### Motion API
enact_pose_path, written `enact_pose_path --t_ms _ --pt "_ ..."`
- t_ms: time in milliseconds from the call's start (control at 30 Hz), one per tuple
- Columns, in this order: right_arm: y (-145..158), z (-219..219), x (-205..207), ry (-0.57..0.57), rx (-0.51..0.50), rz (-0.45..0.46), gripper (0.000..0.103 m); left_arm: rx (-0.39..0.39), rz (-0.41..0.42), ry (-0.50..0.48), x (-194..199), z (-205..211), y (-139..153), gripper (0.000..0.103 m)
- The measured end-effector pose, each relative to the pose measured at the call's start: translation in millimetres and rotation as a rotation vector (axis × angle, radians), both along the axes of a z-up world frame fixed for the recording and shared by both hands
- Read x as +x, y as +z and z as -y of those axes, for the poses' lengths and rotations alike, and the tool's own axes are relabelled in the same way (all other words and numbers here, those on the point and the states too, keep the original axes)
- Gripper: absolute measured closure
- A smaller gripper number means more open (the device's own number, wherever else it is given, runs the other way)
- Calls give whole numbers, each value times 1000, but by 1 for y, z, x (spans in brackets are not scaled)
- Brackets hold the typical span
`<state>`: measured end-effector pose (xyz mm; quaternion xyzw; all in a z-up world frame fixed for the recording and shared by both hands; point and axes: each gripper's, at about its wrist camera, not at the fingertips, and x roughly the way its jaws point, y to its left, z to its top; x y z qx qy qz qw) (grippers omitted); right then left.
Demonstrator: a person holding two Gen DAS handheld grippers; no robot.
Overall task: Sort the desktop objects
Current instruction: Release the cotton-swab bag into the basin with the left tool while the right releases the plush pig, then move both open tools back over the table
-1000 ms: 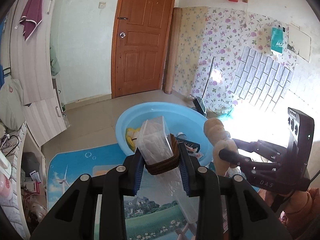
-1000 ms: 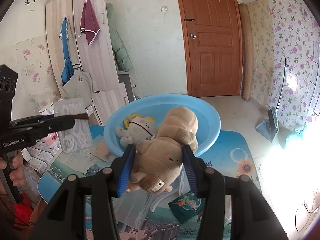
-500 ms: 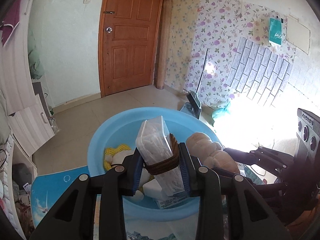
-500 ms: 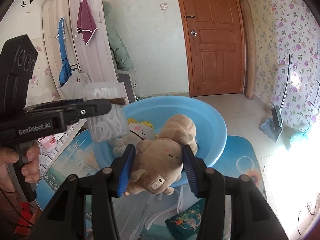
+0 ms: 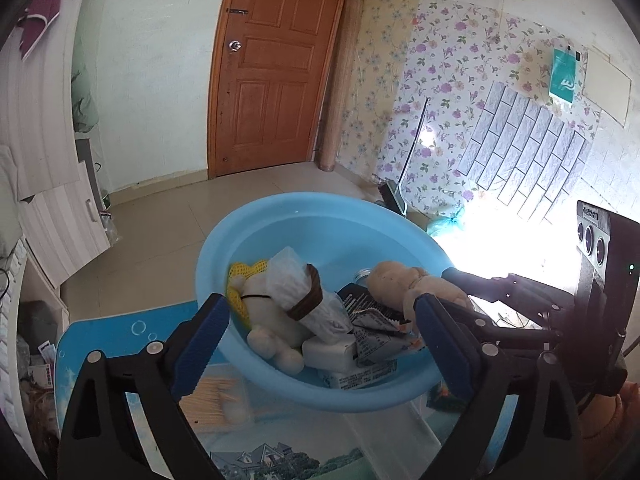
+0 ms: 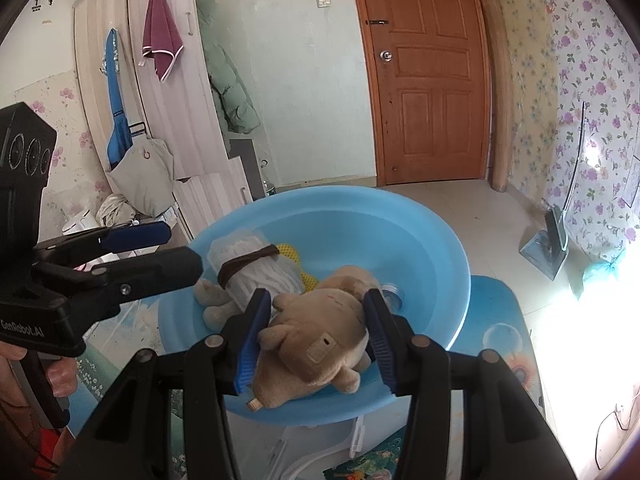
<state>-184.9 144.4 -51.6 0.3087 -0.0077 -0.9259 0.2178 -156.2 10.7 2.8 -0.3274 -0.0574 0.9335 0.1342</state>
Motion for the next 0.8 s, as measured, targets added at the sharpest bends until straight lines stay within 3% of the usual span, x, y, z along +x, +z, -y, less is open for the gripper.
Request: enact_pose_path --t_ms 133,467,800 --pt "5 -1 10 -41 19 -7 40 1 13 34 18 10 -3 5" --pt "18 -5 42 -94 39 -12 37 -8 50 83 69 29 -15 4" --pt "8 -6 75 -90 63 38 37 -25 100 97 105 41 -37 4"
